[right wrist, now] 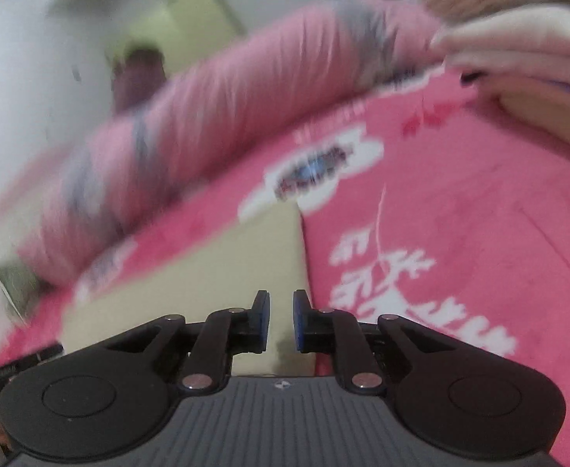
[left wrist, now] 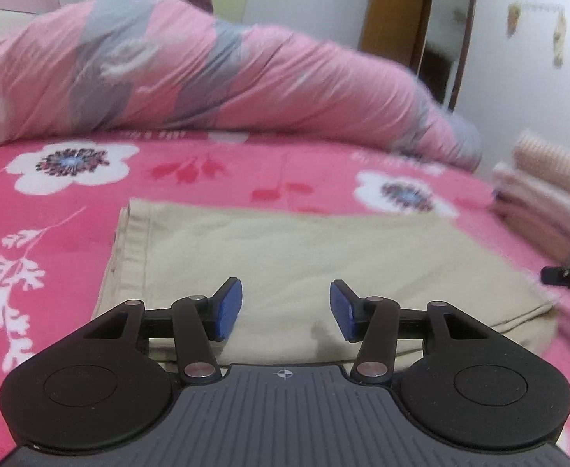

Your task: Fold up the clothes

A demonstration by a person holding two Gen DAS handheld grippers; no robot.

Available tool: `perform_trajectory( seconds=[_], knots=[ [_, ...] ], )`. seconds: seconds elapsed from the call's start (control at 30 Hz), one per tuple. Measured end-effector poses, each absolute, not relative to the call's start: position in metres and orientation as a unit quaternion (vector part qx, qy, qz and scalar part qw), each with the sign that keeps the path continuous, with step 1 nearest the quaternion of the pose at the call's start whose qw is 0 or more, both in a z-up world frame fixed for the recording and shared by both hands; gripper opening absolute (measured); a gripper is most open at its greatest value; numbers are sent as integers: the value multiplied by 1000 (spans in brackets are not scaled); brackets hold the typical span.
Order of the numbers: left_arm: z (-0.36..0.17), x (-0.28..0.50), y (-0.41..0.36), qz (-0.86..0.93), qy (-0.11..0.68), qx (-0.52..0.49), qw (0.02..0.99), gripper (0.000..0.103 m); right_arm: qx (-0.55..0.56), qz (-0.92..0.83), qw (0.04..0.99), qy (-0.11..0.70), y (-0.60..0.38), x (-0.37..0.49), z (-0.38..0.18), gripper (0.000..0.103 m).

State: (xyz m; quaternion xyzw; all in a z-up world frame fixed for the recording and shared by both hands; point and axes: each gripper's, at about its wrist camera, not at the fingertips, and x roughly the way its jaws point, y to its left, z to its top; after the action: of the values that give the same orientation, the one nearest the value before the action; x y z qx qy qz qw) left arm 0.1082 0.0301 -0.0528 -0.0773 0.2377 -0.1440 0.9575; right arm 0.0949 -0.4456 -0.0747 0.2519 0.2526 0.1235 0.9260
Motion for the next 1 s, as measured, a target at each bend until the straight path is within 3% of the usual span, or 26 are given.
perform_trajectory(
  seconds=[0.17,0.23,0.67,1.0],
  knots=[
    [-50,82,20,-149,250,-117,950,52,369,100,890,249,-465,86,-119,13],
    [-52,71,13,-147,256,-133,946,52,372,104,892,235,-469,92,-119,17],
    [-69,20,-27,-138,296,-164,931,52,408,98,877,235,-478,87,-129,18],
    [-66,12,-40,-127,283,-179,934,52,407,87,877,241,-479,84,-129,18]
  ],
)
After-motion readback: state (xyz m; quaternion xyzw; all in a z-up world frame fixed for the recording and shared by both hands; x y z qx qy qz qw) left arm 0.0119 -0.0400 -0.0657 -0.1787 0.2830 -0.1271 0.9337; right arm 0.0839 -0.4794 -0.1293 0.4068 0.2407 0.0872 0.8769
